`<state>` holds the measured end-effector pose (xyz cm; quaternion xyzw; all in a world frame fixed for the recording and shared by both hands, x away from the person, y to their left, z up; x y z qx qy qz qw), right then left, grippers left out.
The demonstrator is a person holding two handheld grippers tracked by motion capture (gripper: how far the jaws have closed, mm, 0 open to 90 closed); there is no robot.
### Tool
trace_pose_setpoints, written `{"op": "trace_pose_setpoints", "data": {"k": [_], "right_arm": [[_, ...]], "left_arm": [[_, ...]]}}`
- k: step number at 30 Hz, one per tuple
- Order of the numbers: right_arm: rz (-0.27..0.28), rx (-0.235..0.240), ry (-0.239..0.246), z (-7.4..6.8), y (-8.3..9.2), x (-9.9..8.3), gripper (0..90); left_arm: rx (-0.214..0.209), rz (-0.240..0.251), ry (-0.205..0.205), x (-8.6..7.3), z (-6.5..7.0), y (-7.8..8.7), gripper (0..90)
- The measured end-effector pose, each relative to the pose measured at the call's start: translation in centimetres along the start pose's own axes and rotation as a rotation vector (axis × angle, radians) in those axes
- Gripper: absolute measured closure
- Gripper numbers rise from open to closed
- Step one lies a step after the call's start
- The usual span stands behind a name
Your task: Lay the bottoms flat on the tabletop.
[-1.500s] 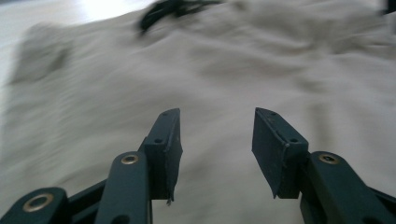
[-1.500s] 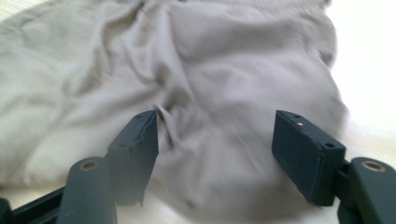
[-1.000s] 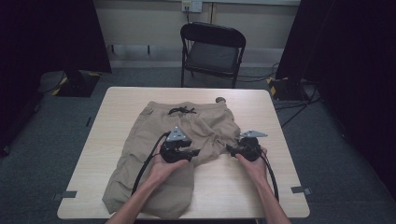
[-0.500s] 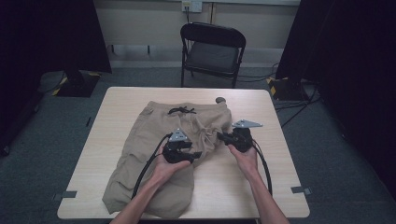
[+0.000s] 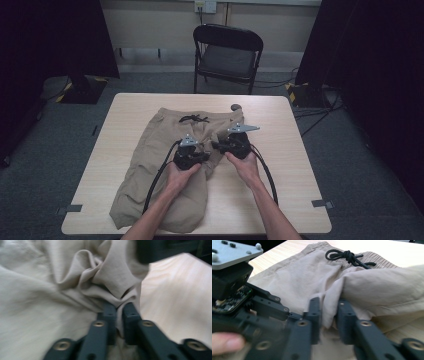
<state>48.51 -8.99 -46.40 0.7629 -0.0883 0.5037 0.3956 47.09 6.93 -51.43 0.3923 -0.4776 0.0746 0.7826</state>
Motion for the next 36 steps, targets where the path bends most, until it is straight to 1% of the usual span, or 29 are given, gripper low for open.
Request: {"op": "trace_pose_setpoints", "data": {"k": [2,3,4,5,6,7,8,9,10,11,12,13,14,18,20,21,22,23,24,25,26,28,29,30,32,33,34,35,36], "right_arm": [[0.005,-0.007,-0.003,0.1,0.3,0.0,57.2],[0.012,-0.006,-0.010,0.2,0.6,-0.1,53.7],[0.015,-0.007,-0.014,0.3,0.8,-0.2,52.3],[0.015,-0.009,-0.012,0.4,1.0,-0.3,50.8],[0.013,-0.013,-0.015,0.6,1.2,-0.6,49.2],[0.017,-0.020,-0.021,0.8,1.5,-0.8,47.4],[0.023,-0.024,-0.030,1.0,1.7,-1.1,45.3],[0.032,-0.025,-0.039,1.2,1.9,-1.3,44.6],[0.034,-0.033,-0.045,1.4,2.0,-1.5,44.7],[0.030,-0.043,-0.046,1.6,2.0,-1.7,44.7],[0.019,-0.060,-0.053,1.9,1.9,-2.1,44.5],[0.008,-0.071,-0.056,2.2,1.8,-2.3,43.6],[-0.006,-0.085,-0.054,2.5,1.6,-2.5,43.1],[-0.034,-0.110,-0.059,3.1,0.3,-2.5,36.5],[-0.031,-0.114,-0.055,3.1,-0.3,-2.0,36.5],[-0.032,-0.112,-0.056,3.0,-0.7,-1.5,36.8],[-0.025,-0.111,-0.056,2.9,-0.9,-1.1,39.5],[-0.014,-0.099,-0.058,2.7,-1.1,-0.7,43.7],[-0.012,-0.091,-0.057,2.5,-1.4,-0.3,45.8],[-0.009,-0.089,-0.052,2.4,-1.6,0.1,49.7],[-0.010,-0.076,-0.048,2.1,-1.9,0.4,54.9],[-0.012,-0.059,-0.043,1.7,-2.4,1.0,60.1],[-0.016,-0.048,-0.038,1.5,-2.7,1.2,63.6],[-0.019,-0.038,-0.032,1.3,-2.9,1.3,65.3],[-0.024,-0.025,-0.027,1.0,-3.3,1.3,67.8],[-0.038,-0.016,-0.026,0.8,-3.5,1.2,68.2],[-0.051,-0.016,-0.023,0.6,-3.8,1.0,68.4],[-0.064,-0.011,-0.022,0.6,-4.1,0.7,68.8],[-0.076,-0.007,-0.025,0.5,-4.4,0.4,68.7]], "left_arm": [[-0.004,0.001,0.022,-0.1,-0.3,0.0,86.8],[-0.015,0.013,0.056,-0.1,-0.5,0.1,86.9],[-0.029,0.014,0.066,-0.1,-0.7,0.3,86.9],[-0.021,0.024,0.081,-0.2,-1.0,0.4,86.9],[-0.018,0.025,0.080,-0.2,-1.3,0.6,86.9],[-0.016,0.031,0.096,-0.2,-1.5,0.7,86.9],[-0.015,0.030,0.092,-0.2,-1.8,0.9,86.8],[-0.015,0.030,0.105,-0.3,-1.9,1.1,86.8],[-0.021,0.034,0.106,-0.3,-2.1,1.1,86.8],[-0.019,0.031,0.119,-0.4,-2.3,1.2,86.8],[-0.017,0.028,0.124,-0.5,-2.4,1.3,86.8],[-0.019,0.035,0.140,-0.5,-2.6,1.3,86.8],[-0.023,0.033,0.148,-0.6,-2.7,1.3,86.7],[-0.031,0.021,0.146,-1.0,-2.8,1.1,86.6],[-0.033,0.016,0.143,-1.1,-2.7,1.1,86.6],[-0.041,0.011,0.140,-1.1,-2.6,1.0,86.5],[-0.045,0.003,0.133,-1.1,-2.4,1.0,86.6],[-0.045,-0.002,0.121,-1.2,-2.2,1.0,86.6],[-0.059,-0.008,0.117,-1.3,-1.9,1.0,86.6],[-0.075,-0.012,0.118,-1.4,-1.7,1.0,86.6],[-0.077,-0.012,0.111,-1.5,-1.5,1.1,86.7],[-0.096,-0.020,0.098,-1.7,-0.9,1.3,86.7],[-0.096,-0.020,0.082,-1.9,-0.6,1.3,86.8],[-0.113,-0.030,0.069,-2.1,-0.3,1.5,86.8],[-0.130,-0.023,0.068,-2.4,0.4,1.9,86.8],[-0.141,-0.026,0.058,-2.6,0.8,2.0,86.8],[-0.148,-0.030,0.058,-2.7,1.0,2.2,86.7],[-0.149,-0.023,0.068,-2.8,1.1,2.4,86.6],[-0.153,-0.013,0.064,-2.8,1.0,2.6,85.1]]}}
Point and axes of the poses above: each handheld gripper's, and its own axes: y roughly backward along the jaws, x roughly out of its top, z roughly to its right, the point moved 4 cm from there along -y, roughly forward along the jaws
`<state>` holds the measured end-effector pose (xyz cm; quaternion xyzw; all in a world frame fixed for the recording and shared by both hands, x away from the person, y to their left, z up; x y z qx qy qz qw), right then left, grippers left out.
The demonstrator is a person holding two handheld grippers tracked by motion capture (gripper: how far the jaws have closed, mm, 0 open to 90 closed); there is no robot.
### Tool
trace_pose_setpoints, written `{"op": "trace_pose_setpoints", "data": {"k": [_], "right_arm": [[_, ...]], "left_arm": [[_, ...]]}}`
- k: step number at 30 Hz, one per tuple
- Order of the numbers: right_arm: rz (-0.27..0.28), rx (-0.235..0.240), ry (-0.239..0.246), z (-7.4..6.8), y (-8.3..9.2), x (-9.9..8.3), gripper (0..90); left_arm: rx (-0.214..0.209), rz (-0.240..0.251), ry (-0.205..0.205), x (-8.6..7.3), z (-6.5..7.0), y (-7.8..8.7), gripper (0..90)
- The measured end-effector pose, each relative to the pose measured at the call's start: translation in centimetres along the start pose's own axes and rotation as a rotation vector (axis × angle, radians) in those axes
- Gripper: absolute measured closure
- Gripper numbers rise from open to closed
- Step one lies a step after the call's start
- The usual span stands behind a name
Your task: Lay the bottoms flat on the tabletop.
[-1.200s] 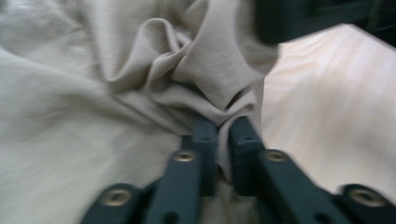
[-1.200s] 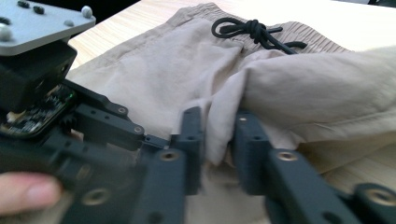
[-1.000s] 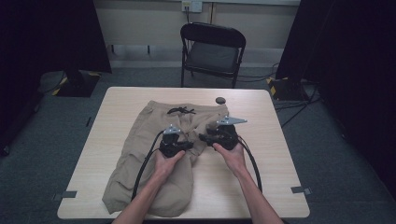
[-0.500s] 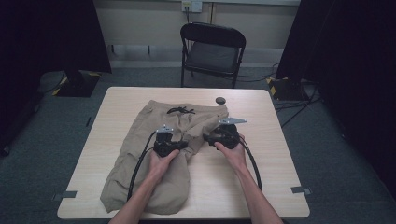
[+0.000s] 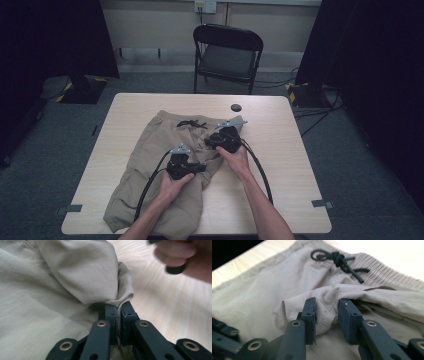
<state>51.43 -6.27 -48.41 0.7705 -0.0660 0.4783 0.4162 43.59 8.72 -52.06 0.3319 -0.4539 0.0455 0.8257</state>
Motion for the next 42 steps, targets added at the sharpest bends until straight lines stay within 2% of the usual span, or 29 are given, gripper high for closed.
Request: {"op": "trace_pose_setpoints", "data": {"k": [1,2,3,5,7,8,10,12,13,14,15,16,18,22,24,25,27,32,36,38,39,40,42], "right_arm": [[-0.007,0.002,-0.004,0.0,-0.2,-0.2,68.8],[-0.011,0.004,-0.006,-0.1,-0.4,-0.5,69.0],[-0.018,0.003,-0.001,-0.1,-0.6,-0.6,68.9],[-0.031,0.000,0.007,-0.2,-0.7,-0.8,68.9],[-0.021,0.007,0.001,0.0,-0.6,-0.6,68.3],[-0.018,0.007,-0.003,-0.1,-0.4,-0.5,67.9],[-0.014,0.011,0.005,-0.1,0.0,-0.4,67.0],[-0.009,0.017,0.011,-0.1,0.4,-0.5,67.0],[-0.005,0.017,0.010,-0.1,0.6,-0.6,66.7],[-0.007,0.022,0.009,-0.1,0.8,-0.7,65.9],[-0.004,0.023,0.012,0.1,1.1,-0.8,64.5],[0.008,0.021,0.012,0.2,1.5,-0.9,62.3],[0.033,0.024,0.001,0.3,2.4,-1.1,56.9],[0.068,-0.011,-0.028,1.4,4.2,-2.2,48.6],[0.052,-0.040,-0.038,1.8,4.2,-3.0,43.7],[0.042,-0.056,-0.043,2.0,4.0,-3.3,39.9],[0.038,-0.065,-0.055,2.2,3.6,-3.6,36.8],[0.030,-0.120,-0.041,2.9,2.0,-2.9,27.8],[0.017,-0.138,-0.061,3.4,0.7,-2.5,27.5],[0.002,-0.137,-0.065,3.4,0.0,-2.6,34.6],[-0.009,-0.131,-0.072,3.4,-0.3,-2.8,44.0],[-0.011,-0.122,-0.074,3.3,-0.5,-2.9,57.9],[0.001,-0.103,-0.083,3.1,-0.4,-2.9,76.5]], "left_arm": [[0.005,0.012,0.008,0.2,0.0,0.3,79.1],[0.013,0.034,0.015,0.5,0.0,0.6,69.3],[0.027,0.047,0.006,0.8,0.0,0.9,63.0],[0.046,0.057,-0.005,1.7,0.0,1.4,54.8],[0.091,0.073,-0.013,2.3,-0.3,1.3,53.1],[0.119,0.082,0.008,2.7,-0.7,1.1,51.7],[0.130,0.118,0.048,3.1,-1.1,0.8,45.8],[0.143,0.111,0.054,3.5,-1.4,0.4,45.6],[0.143,0.108,0.053,3.6,-1.5,0.2,47.0],[0.162,0.106,0.027,3.8,-1.7,0.1,55.4],[0.177,0.109,0.024,3.8,-1.9,0.1,68.8],[0.177,0.106,0.046,3.7,-2.3,0.0,76.7],[0.195,0.086,0.050,3.3,-3.1,0.0,83.9],[0.227,0.080,0.084,3.0,-4.2,0.1,86.6],[0.247,0.066,0.091,2.9,-4.4,0.1,86.9],[0.259,0.060,0.095,2.8,-4.5,0.1,87.0],[0.255,0.057,0.115,2.6,-4.8,-0.1,87.1],[0.238,0.043,0.125,2.2,-5.2,-0.1,87.0],[0.221,0.038,0.147,2.1,-5.5,-0.2,86.9],[0.211,0.041,0.155,2.1,-5.6,-0.2,86.8],[0.215,0.042,0.150,2.1,-5.6,-0.2,86.6],[0.213,0.041,0.149,2.1,-5.6,-0.2,86.3],[0.215,0.047,0.148,2.1,-5.6,-0.1,84.6]]}}
Point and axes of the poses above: each handheld gripper's, and its own axes: y roughly backward along the jaws, x roughly out of its top, z roughly to its right, the point moved 4 cm from there along -y, roughly forward along the jaws
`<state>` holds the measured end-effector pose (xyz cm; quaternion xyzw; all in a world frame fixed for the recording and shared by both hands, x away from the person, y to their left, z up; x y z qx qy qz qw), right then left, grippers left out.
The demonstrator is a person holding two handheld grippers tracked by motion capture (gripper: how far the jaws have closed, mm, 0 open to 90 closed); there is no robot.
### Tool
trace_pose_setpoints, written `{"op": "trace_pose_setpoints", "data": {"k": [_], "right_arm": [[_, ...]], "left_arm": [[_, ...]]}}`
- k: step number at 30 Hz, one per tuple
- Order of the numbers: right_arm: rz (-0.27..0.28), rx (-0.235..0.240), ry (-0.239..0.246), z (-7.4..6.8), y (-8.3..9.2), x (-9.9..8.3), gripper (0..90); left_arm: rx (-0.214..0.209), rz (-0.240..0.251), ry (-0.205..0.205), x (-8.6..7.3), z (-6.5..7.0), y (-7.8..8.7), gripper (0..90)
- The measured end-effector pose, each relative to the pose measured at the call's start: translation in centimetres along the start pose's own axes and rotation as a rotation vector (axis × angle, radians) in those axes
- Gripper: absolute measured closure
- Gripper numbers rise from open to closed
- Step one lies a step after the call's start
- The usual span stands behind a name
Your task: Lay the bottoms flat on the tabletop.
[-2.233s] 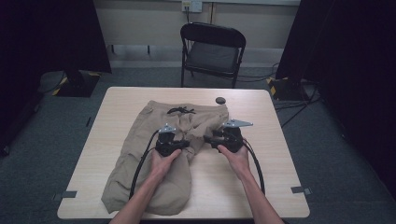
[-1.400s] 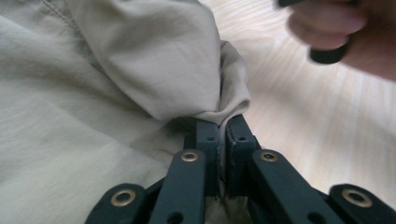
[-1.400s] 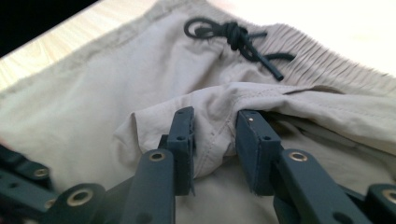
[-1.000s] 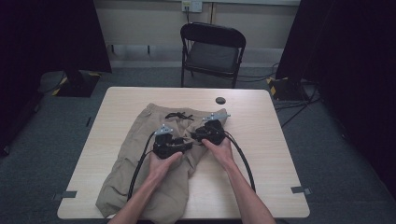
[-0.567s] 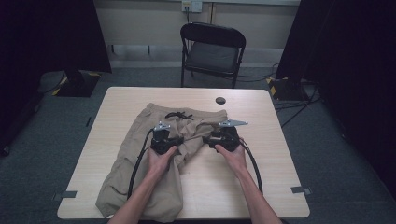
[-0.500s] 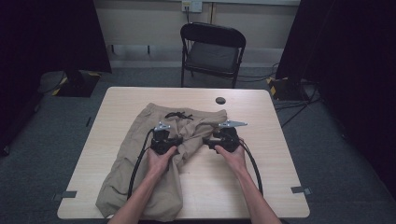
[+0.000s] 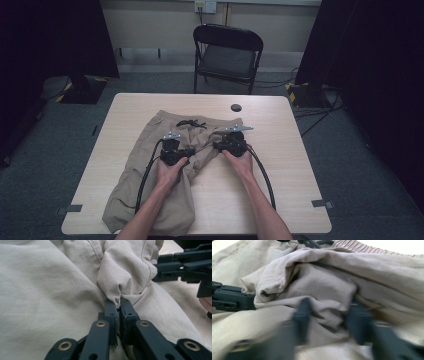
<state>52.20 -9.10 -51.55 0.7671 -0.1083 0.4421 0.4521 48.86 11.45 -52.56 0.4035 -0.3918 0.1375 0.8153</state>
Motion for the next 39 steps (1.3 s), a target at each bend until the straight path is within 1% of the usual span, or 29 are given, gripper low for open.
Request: {"op": "trace_pose_setpoints", "data": {"k": [1,2,3,6,7,8,9,10,11,12,13,16,17,19,20,21,22,23,25,26,27,29,32,33,34,35,36,38,39], "right_arm": [[0.011,0.003,0.012,-0.2,0.4,0.0,83.0],[0.019,0.001,0.024,-0.2,0.9,0.1,85.8],[0.029,0.015,0.024,-0.2,1.5,0.1,88.0],[0.059,0.041,0.014,0.0,3.3,0.0,89.6],[0.071,0.041,0.019,0.0,4.2,0.1,89.8],[0.078,0.040,0.028,0.1,4.8,0.1,89.9],[0.086,0.039,0.036,0.1,5.3,0.2,90.0],[0.102,0.033,0.031,0.3,6.2,0.4,90.0],[0.112,0.029,0.028,0.4,6.7,0.6,90.0],[0.125,0.017,0.029,0.7,7.3,0.8,90.0],[0.142,0.006,0.023,1.0,8.0,1.0,90.0],[0.186,-0.022,0.008,2.3,10.0,1.9,90.0],[0.197,-0.029,0.004,2.9,10.7,2.3,90.0],[0.206,-0.055,0.010,3.4,11.6,2.9,90.0],[0.223,-0.063,0.003,3.7,12.2,3.3,90.0],[0.239,-0.078,-0.008,4.1,12.8,3.6,90.0],[0.266,-0.093,-0.020,4.7,13.6,4.1,90.0],[0.282,-0.097,-0.031,5.0,14.1,4.3,90.0],[0.317,-0.102,-0.045,5.5,15.2,4.8,90.0],[0.323,-0.108,-0.044,5.6,15.5,4.9,90.0],[0.323,-0.110,-0.045,5.7,15.6,4.9,90.0],[0.307,-0.085,-0.044,5.4,15.0,4.6,90.0],[0.284,-0.039,-0.039,4.6,13.6,3.9,90.0],[0.267,-0.019,-0.035,4.2,12.8,3.6,90.0],[0.255,-0.019,-0.026,3.9,12.3,3.4,90.0],[0.236,-0.011,-0.018,3.4,11.5,3.1,90.0],[0.225,-0.002,-0.013,3.0,11.0,3.0,90.0],[0.210,0.011,0.000,2.3,10.2,3.0,90.0],[0.201,0.020,0.005,2.0,9.8,3.1,90.0]], "left_arm": [[-0.005,0.006,0.003,0.0,0.0,0.1,81.7],[-0.007,0.016,0.002,0.0,0.0,0.1,79.1],[-0.014,0.025,0.007,0.0,-0.1,0.2,73.9],[-0.015,0.068,0.010,0.0,-0.2,0.6,61.1],[-0.023,0.076,0.003,0.0,-0.1,0.7,58.0],[-0.022,0.079,0.002,0.0,0.0,0.8,57.0],[-0.034,0.094,-0.007,0.0,0.1,0.9,54.8],[-0.040,0.102,-0.010,0.0,0.1,1.0,51.9],[-0.030,0.109,-0.018,-0.1,0.1,1.1,50.9],[-0.036,0.125,-0.001,-0.1,0.1,1.2,49.6],[-0.033,0.124,-0.003,-0.1,0.1,1.2,48.5],[-0.018,0.105,-0.014,-0.2,0.0,1.2,50.2],[-0.006,0.096,-0.016,-0.2,0.1,1.2,50.8],[0.014,0.087,-0.025,-0.2,0.1,1.1,50.5],[0.017,0.084,-0.023,-0.2,0.1,1.1,50.5],[0.025,0.087,-0.007,-0.2,0.0,1.1,50.5],[0.028,0.087,-0.006,-0.2,0.0,1.1,50.4],[0.034,0.083,-0.003,-0.2,-0.1,1.1,50.3],[0.040,0.083,-0.012,-0.1,-0.1,1.0,50.4],[0.042,0.081,-0.013,-0.1,0.0,1.0,50.3],[0.045,0.082,-0.012,-0.1,0.1,1.0,50.3],[0.034,0.087,-0.028,-0.2,0.2,1.0,50.2],[0.022,0.090,-0.049,-0.1,0.6,1.0,50.2],[0.016,0.090,-0.051,-0.1,0.7,1.0,50.4],[0.003,0.090,-0.060,-0.1,0.8,1.1,51.0],[0.001,0.097,-0.062,0.0,1.1,1.2,51.1],[-0.011,0.100,-0.084,0.1,1.5,1.4,51.3],[-0.050,0.127,-0.103,0.5,2.4,1.8,53.4],[-0.068,0.129,-0.115,0.7,2.8,2.0,54.1]]}}
Point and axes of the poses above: each handheld gripper's, and its own axes: y roughly backward along the jaws, x roughly out of its top, z roughly to its right, the point moved 4 cm from there along -y, roughly forward along the jaws
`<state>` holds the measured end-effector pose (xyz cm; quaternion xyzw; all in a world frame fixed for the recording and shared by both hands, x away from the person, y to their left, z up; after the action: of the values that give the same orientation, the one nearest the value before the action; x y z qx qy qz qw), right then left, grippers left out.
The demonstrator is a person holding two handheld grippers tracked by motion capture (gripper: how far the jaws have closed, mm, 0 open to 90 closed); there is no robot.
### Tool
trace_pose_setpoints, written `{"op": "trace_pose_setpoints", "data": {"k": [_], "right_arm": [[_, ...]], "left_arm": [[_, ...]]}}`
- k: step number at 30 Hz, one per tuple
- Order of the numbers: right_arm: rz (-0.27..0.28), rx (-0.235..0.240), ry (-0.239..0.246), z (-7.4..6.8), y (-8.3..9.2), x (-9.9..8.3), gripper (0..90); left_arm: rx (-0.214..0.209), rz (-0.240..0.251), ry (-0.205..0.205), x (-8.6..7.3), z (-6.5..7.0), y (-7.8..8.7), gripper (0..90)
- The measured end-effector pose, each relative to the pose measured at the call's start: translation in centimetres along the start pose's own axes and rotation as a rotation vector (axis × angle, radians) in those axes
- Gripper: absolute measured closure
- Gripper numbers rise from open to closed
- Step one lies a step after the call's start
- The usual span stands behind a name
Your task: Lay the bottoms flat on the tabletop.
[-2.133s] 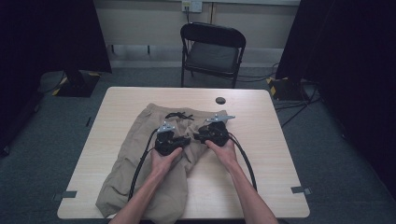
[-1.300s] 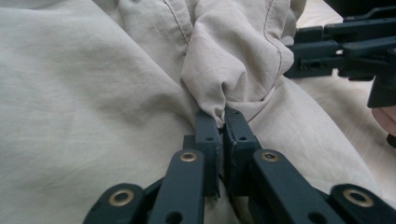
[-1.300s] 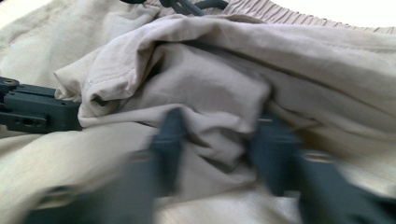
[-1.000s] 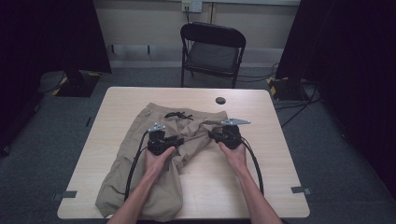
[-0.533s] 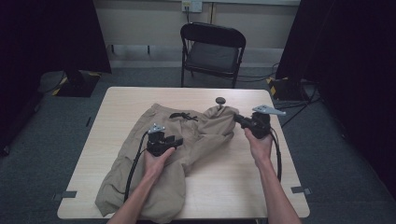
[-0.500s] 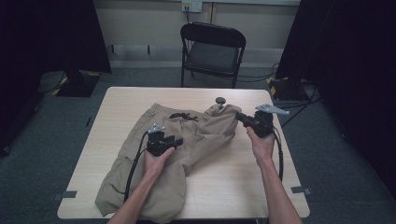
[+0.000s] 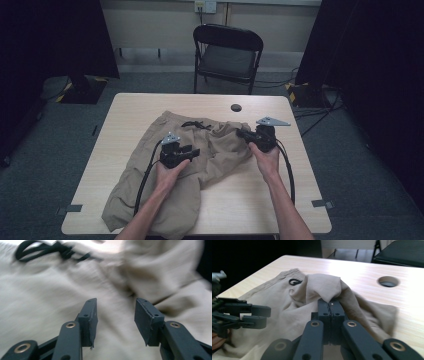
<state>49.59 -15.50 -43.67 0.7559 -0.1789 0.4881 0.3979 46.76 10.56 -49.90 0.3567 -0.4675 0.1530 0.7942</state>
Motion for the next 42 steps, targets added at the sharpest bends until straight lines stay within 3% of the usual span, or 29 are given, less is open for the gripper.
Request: {"op": "trace_pose_setpoints", "data": {"k": [3,6,10,13,14,15,17,20,21,24,26,27,28,29,32,35,37,38,39,40,42], "right_arm": [[-0.012,0.027,0.019,-1.3,-0.9,0.4,90.0],[-0.010,0.061,0.037,-2.9,-1.5,1.3,90.0],[-0.002,0.113,0.067,-4.9,-2.1,2.3,90.0],[0.001,0.164,0.081,-6.4,-2.5,2.8,89.8],[-0.001,0.178,0.084,-6.8,-2.7,2.8,89.0],[-0.009,0.193,0.091,-7.1,-2.9,2.8,84.4],[-0.017,0.196,0.094,-7.2,-3.0,2.6,74.9],[-0.016,0.174,0.081,-6.7,-2.7,2.5,58.7],[-0.013,0.166,0.074,-6.4,-2.5,2.4,56.4],[-0.014,0.144,0.062,-5.2,-1.9,2.1,50.9],[-0.020,0.131,0.053,-4.5,-1.6,1.9,48.0],[-0.016,0.116,0.051,-4.1,-1.5,1.7,49.5],[-0.018,0.110,0.044,-3.8,-1.4,1.6,61.8],[-0.021,0.106,0.048,-3.6,-1.4,1.4,70.6],[-0.027,0.132,0.051,-3.9,-1.9,1.1,86.1],[-0.020,0.172,0.073,-5.3,-2.3,1.4,89.4],[-0.018,0.209,0.080,-6.0,-2.3,1.5,89.7],[-0.022,0.218,0.091,-6.4,-2.3,1.5,89.7],[-0.030,0.232,0.098,-6.7,-2.3,1.5,89.5],[-0.033,0.238,0.108,-6.8,-2.3,1.5,86.6],[-0.032,0.249,0.103,-6.9,-2.1,1.5,72.5]], "left_arm": [[-0.064,0.005,-0.034,1.1,1.4,-0.1,52.1],[-0.086,0.005,-0.040,1.9,2.5,-0.6,40.7],[-0.067,0.022,-0.044,2.5,3.2,-1.4,32.4],[-0.046,0.014,-0.044,2.3,2.9,-1.9,32.6],[-0.056,0.003,-0.071,2.1,2.7,-1.9,42.5],[-0.051,-0.008,-0.090,2.0,2.5,-1.9,73.8],[-0.045,-0.009,-0.047,1.7,1.9,-1.8,90.0],[-0.022,-0.016,-0.022,1.5,0.8,-1.2,90.0],[-0.002,-0.020,-0.003,1.4,0.4,-0.9,90.0],[0.002,-0.017,0.029,1.2,-0.5,-0.4,90.0],[-0.005,-0.013,0.031,1.1,-0.4,-0.4,90.0],[-0.029,-0.002,0.027,1.2,-0.1,-0.5,90.0],[-0.047,0.003,0.028,1.2,0.2,-0.6,86.6],[-0.048,0.000,0.027,1.3,0.5,-0.9,75.8],[-0.040,-0.019,-0.001,1.8,1.5,-1.8,48.9],[-0.003,-0.007,-0.005,2.0,2.0,-2.9,34.1],[0.024,-0.031,-0.020,1.9,1.9,-3.6,30.0],[0.014,-0.036,-0.026,2.0,1.8,-3.9,30.7],[-0.012,-0.021,-0.044,2.0,2.0,-3.9,41.1],[-0.011,-0.012,-0.070,2.1,2.2,-3.8,63.7],[-0.004,-0.028,-0.079,2.1,2.1,-3.6,90.0]]}}
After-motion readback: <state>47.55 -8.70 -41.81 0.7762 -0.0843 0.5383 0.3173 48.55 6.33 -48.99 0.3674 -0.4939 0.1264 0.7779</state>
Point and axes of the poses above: each handheld gripper's, and its own axes: y roughly backward along the jaws, x roughly out of its top, z roughly to its right, the point moved 4 cm from there along -y, roughly forward along the jaws
